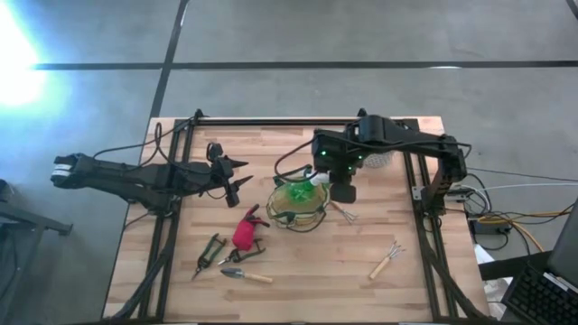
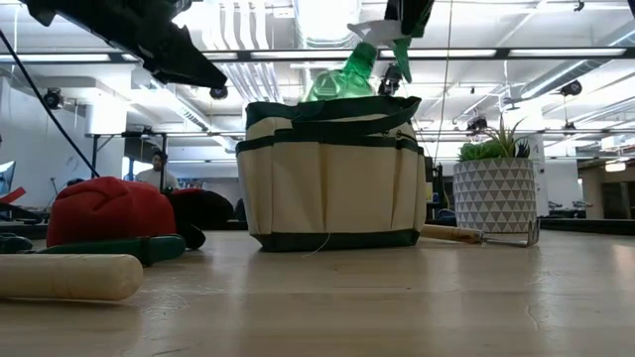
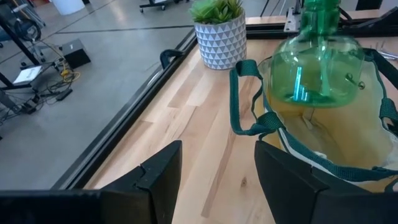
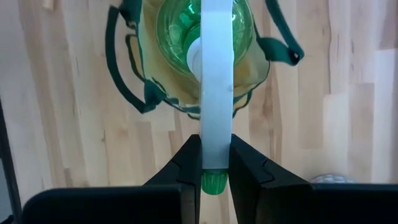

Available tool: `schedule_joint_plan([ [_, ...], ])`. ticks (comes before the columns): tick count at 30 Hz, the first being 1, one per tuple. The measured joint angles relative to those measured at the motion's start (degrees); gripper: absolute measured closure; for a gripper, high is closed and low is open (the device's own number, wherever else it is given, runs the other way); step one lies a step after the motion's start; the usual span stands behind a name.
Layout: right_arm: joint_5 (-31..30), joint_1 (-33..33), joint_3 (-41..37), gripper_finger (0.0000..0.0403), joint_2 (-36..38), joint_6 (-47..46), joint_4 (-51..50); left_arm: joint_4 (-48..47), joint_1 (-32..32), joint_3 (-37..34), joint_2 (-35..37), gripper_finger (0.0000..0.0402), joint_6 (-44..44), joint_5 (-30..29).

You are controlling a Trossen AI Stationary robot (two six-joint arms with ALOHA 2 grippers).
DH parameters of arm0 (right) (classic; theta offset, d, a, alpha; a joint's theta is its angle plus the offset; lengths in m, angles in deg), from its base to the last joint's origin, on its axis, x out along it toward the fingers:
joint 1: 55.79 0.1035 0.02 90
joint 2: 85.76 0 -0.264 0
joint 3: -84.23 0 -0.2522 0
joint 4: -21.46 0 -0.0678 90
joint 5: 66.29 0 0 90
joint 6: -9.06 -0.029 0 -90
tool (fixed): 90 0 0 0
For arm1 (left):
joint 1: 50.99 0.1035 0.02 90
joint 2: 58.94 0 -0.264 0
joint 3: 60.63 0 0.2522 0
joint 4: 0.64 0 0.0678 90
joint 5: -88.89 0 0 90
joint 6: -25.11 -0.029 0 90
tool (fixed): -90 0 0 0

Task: Pick & Place Garden tools in Gardening bag
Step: Put the green spray bottle into the light brown gardening bag

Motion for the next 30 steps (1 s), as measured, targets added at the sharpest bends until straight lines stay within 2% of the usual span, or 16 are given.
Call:
schedule_joint_plan([
  [12,-0.2,0.0,-3.3,0.0364,0.0,0.0,0.0,0.0,0.0,0.0,0.0,0.0197,0.0,0.0],
  [30,-0.2,0.0,-13.2,0.0364,0.0,0.0,2.4,-0.1,0.0,0.0,0.0,0.0197,0.0,0.0],
])
